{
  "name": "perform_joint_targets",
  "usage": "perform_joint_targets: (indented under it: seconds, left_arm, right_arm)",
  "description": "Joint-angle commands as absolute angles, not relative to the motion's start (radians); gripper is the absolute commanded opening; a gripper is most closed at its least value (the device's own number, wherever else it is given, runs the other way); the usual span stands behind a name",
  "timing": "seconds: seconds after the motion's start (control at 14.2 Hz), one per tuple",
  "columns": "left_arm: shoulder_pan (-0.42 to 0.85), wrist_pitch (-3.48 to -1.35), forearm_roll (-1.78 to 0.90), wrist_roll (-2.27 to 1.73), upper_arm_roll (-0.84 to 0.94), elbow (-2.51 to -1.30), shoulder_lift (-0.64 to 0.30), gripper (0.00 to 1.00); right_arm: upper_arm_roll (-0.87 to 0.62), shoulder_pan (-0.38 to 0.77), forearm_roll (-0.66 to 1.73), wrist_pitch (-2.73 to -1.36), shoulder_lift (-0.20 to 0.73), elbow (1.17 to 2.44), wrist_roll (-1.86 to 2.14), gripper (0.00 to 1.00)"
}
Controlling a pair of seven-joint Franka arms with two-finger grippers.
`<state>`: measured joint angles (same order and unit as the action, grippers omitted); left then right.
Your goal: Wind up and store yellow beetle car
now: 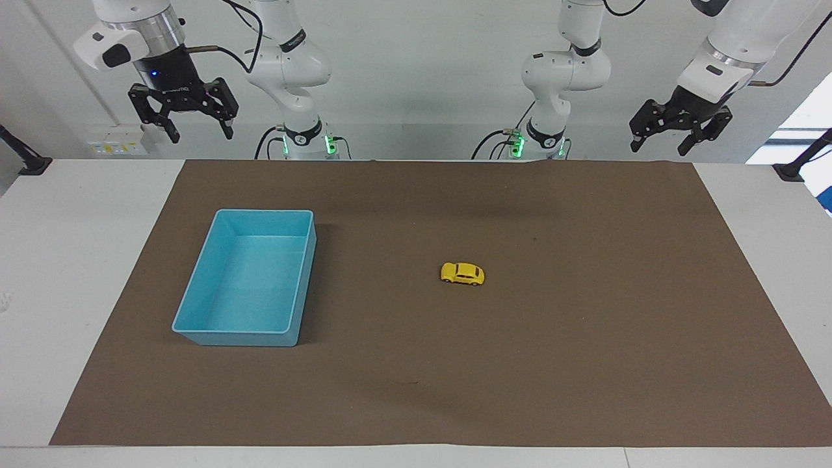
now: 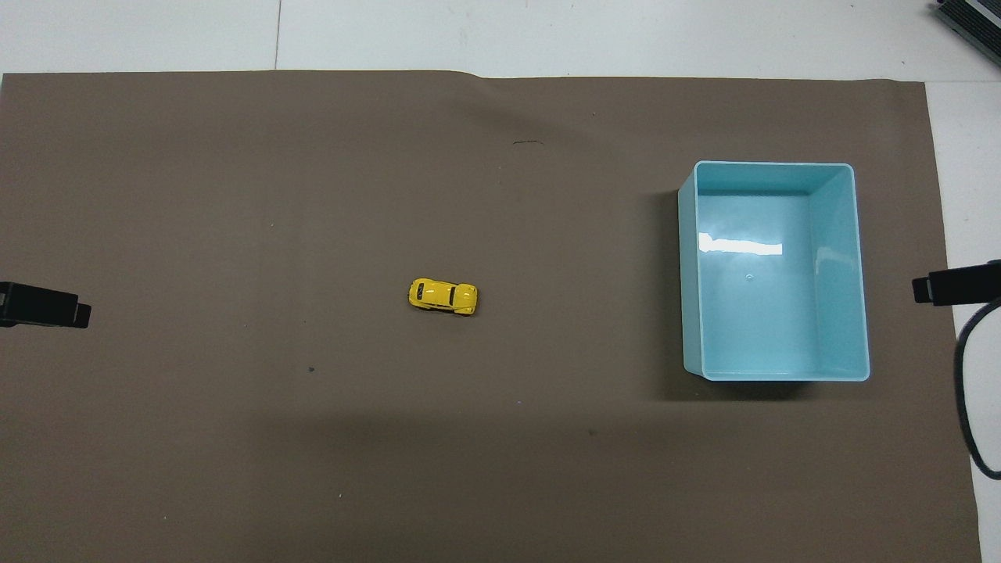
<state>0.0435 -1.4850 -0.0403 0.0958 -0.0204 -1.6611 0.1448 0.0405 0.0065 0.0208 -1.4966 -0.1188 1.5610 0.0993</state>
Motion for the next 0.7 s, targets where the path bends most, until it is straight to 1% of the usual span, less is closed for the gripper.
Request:
perform_joint_targets:
  seconds: [0.0, 0.63]
  left_arm:
    - [0.028, -1.497, -0.037, 0.087, -0.011, -1.667, 0.153, 1.0]
    - [0.041, -1.489, -0.037, 0.037, -0.009, -1.681, 0.161, 1.0]
  right_arm:
    - [0.035, 0.002, 0.018, -1.506, -0.127, 1.575, 0.087, 1.0]
    - [0.037, 0.002, 0.018, -1.506, -0.127, 1.575, 0.086, 1.0]
